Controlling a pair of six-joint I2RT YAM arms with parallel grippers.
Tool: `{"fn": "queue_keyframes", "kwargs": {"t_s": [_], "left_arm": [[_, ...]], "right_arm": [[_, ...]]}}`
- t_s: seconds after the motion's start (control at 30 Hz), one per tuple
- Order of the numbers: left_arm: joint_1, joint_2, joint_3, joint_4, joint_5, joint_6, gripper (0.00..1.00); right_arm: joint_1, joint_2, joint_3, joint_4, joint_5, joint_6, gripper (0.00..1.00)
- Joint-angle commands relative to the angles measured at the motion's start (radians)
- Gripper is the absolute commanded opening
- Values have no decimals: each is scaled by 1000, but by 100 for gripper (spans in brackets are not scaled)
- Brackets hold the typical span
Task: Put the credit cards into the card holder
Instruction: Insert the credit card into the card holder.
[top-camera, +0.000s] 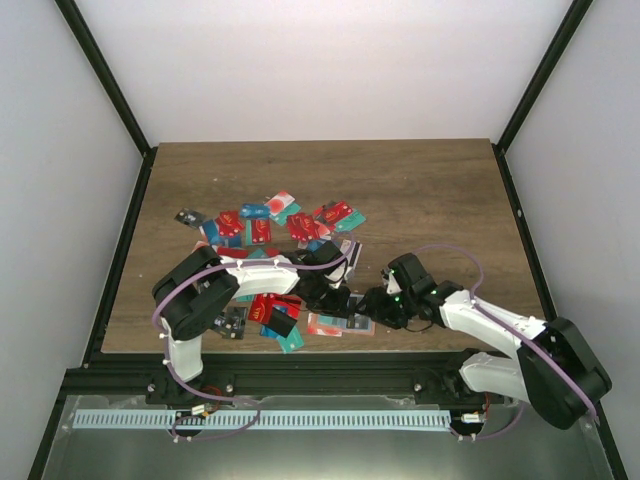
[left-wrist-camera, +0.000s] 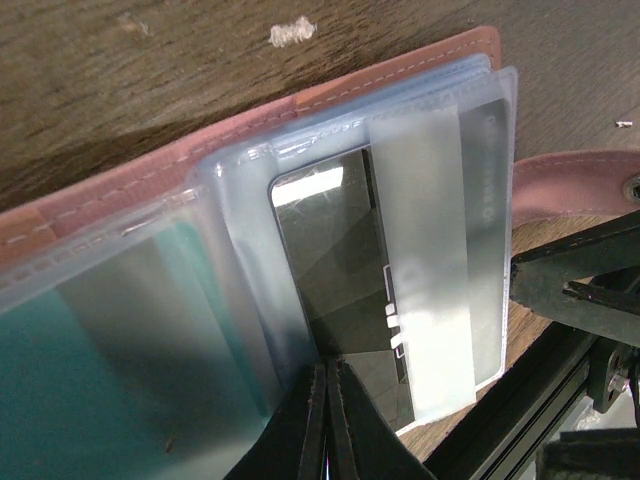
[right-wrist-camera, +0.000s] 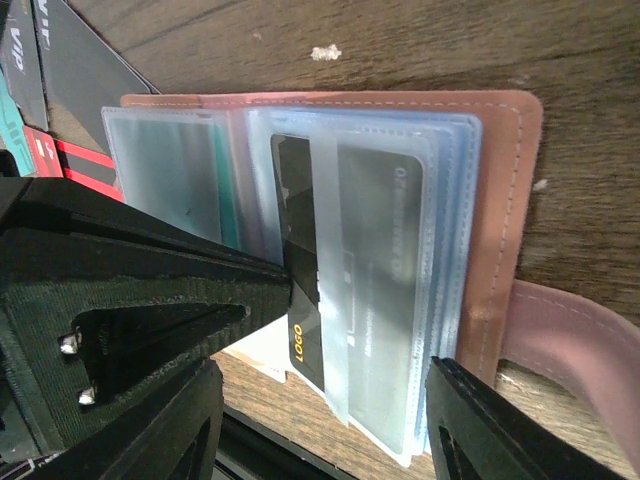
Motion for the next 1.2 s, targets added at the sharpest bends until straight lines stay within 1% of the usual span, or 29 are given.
{"fn": "queue_keyframes", "kwargs": {"t_s": [0.0,0.27,0.47,0.63,0.73,1.17], "left_arm": [[-7,46,0,-13,-32,14,4],[-7,46,1,-13,-32,15,4],[-7,46,2,-13,-31,14,4],[-7,45,1,-13,-34,12,4],[-8,47,0,-11,-30,12,4],[-7,44,-1,-10,-29,14,4]], "right_arm": [[-9,9,-3,43,-23,-11,58],[-9,28,1,67,-44,-16,57],[-9,10,2,61,-46,-16,57],[-9,-27,8,-12,22,-19,58],[-9,-36,2,-16,25,-17,58],[-8,30,-6,33,0,-18,58]]}}
